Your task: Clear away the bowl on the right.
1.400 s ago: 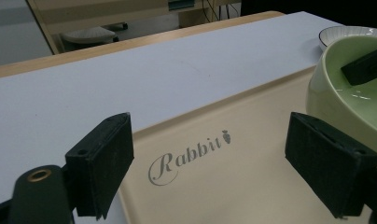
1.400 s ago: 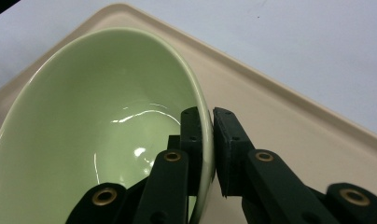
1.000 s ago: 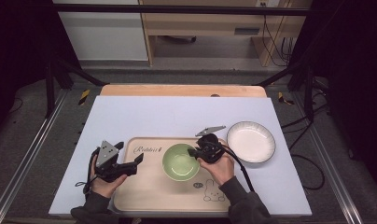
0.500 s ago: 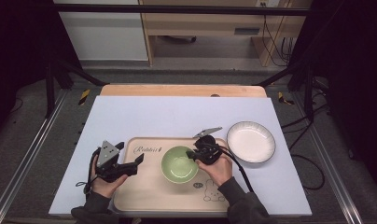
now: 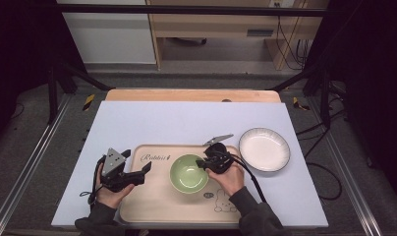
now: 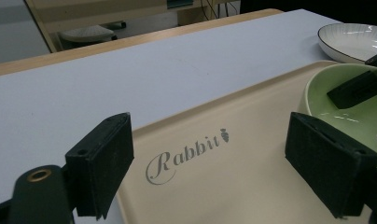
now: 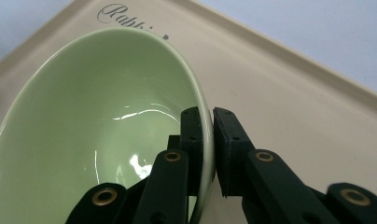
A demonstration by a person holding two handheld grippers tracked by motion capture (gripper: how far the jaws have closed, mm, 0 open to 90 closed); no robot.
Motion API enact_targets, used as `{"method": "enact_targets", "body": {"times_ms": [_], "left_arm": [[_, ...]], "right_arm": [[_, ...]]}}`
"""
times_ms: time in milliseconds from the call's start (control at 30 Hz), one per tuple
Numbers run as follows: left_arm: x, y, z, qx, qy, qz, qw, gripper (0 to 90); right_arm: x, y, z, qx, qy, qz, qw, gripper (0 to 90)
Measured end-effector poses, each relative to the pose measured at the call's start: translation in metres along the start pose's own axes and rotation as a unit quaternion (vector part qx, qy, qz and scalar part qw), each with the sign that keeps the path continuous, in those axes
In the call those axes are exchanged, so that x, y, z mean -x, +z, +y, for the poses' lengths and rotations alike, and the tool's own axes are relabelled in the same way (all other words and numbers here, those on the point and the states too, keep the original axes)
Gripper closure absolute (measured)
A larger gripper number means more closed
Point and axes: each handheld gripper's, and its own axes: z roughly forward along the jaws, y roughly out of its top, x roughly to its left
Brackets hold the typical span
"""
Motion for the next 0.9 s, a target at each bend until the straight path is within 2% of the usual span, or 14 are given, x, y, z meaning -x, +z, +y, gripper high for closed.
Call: {"method": "enact_targets", "body": {"times_ms": [33,100,233,467,500,633,733,800,900], "left_arm": [[0.0,0.0001,0.0,0.0,0.0,0.0,1.0,14.9],[0.0002,0.0001,-0.0001,-0.001,0.0,-0.001,1.0,14.9],[0.0001,0.0004,-0.0003,-0.004,0.002,-0.001,1.0,14.9],[0.0001,0.0005,-0.0003,-0.004,0.002,-0.002,1.0,14.9],[0.0004,0.0008,-0.0004,-0.003,0.0,-0.001,1.0,14.9],[0.0005,0.0009,-0.0004,-0.003,0.001,-0.001,1.0,14.9],[0.0005,0.001,-0.0005,-0.003,0.001,-0.002,1.0,15.0],[0.0005,0.0012,-0.0006,-0.003,0.0,-0.002,1.0,14.9],[0.0002,0.0012,-0.0006,-0.003,0.0,-0.002,1.0,14.9]], "right_arm": [[0.0,0.0001,-0.0001,-0.003,0.008,0.001,1.0,82.8],[0.0025,0.0016,-0.001,-0.002,0.004,0.001,1.0,82.9],[0.003,0.0031,-0.0013,-0.005,0.01,-0.003,0.9999,83.1],[0.006,0.006,-0.0029,-0.004,0.001,-0.007,1.0,83.4],[0.0049,0.0062,-0.0026,-0.008,0.009,-0.008,0.9999,83.4],[0.0057,0.007,-0.0033,-0.008,0.011,-0.008,0.9999,83.4],[0.007,0.0071,-0.0039,-0.006,0.003,-0.009,0.9999,83.2],[0.0064,0.0075,-0.0037,-0.008,0.012,-0.009,0.9999,82.9],[0.0087,0.0078,-0.0042,-0.005,0.005,-0.006,1.0,82.9]]}}
